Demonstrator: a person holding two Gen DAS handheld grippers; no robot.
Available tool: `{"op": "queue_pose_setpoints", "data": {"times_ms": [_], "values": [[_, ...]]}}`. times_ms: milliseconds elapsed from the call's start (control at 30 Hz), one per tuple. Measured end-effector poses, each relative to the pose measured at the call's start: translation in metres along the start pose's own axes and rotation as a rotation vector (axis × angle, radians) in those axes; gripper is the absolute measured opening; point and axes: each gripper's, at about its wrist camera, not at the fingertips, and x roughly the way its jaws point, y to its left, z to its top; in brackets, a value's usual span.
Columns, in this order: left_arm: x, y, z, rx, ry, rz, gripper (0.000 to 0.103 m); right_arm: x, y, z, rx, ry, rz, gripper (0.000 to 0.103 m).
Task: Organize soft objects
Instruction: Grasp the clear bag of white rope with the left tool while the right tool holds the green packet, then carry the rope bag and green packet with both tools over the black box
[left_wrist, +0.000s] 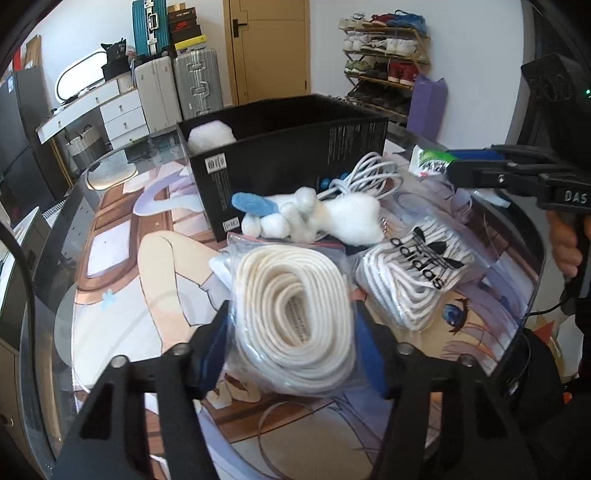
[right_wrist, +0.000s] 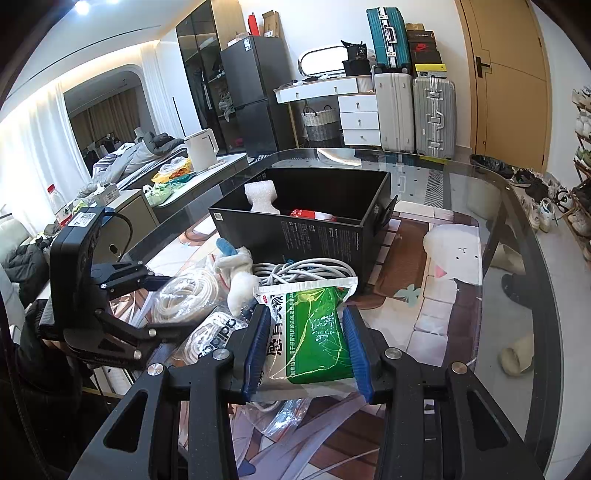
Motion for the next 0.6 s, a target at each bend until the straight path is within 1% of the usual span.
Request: {"op": "queue_pose_setpoints", "data": {"times_ms": [67, 200, 433, 600], "values": [[-0.005, 0.002, 0.001, -0.01, -0.013, -0.019, 0.05, 0.0, 0.0, 0.0, 0.0, -0.001, 0.001, 0.041], [-0.012, 0.008, 0.002, -0.04, -0.032, -0.043, 0.043, -0.002, 0.001, 0.0, -0.002, -0.007, 0.003, 0.041], [-0.022, 0.01, 0.004, -0.049, -0.057, -0.061, 0.042, -0.004, 0.004, 0.0, -0.006, -0.018, 0.005, 0.041], [-0.034, 0.017, 0.008, -0.084, -0.103, -0.064, 0.042, -0.008, 0.008, 0.001, -0.013, -0.041, 0.012, 0.041]]}}
